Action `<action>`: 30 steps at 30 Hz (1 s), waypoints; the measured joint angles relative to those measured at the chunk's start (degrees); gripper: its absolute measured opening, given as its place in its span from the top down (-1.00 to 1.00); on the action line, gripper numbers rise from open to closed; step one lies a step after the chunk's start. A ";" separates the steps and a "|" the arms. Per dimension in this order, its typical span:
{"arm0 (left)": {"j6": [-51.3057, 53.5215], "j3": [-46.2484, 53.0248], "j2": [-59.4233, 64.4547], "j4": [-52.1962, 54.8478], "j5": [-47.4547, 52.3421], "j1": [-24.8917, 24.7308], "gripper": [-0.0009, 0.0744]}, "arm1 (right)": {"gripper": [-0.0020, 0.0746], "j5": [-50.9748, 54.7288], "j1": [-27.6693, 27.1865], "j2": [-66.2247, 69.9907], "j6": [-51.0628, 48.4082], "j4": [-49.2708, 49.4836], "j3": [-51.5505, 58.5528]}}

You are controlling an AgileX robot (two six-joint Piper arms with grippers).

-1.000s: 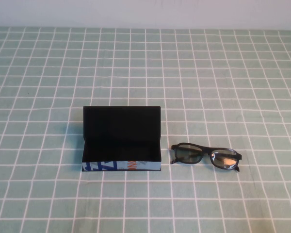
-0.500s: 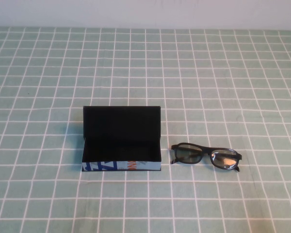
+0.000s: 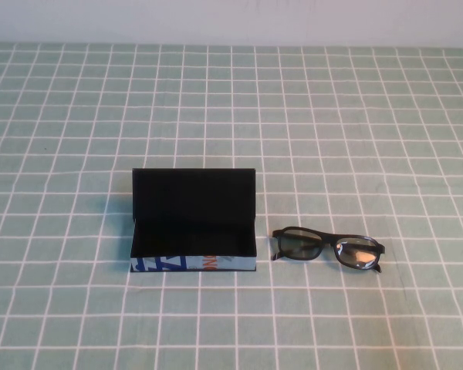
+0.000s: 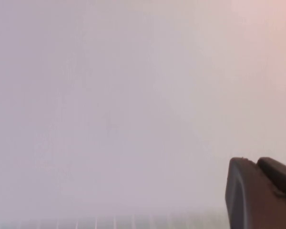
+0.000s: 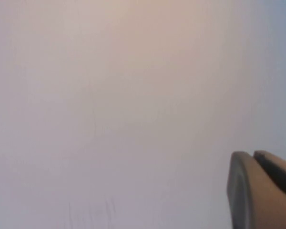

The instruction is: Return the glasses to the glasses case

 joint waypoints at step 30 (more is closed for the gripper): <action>-12.82 -42.05 11.46 -0.25 19.06 0.00 0.97 | 0.98 31.80 0.00 19.26 20.74 -14.74 -51.74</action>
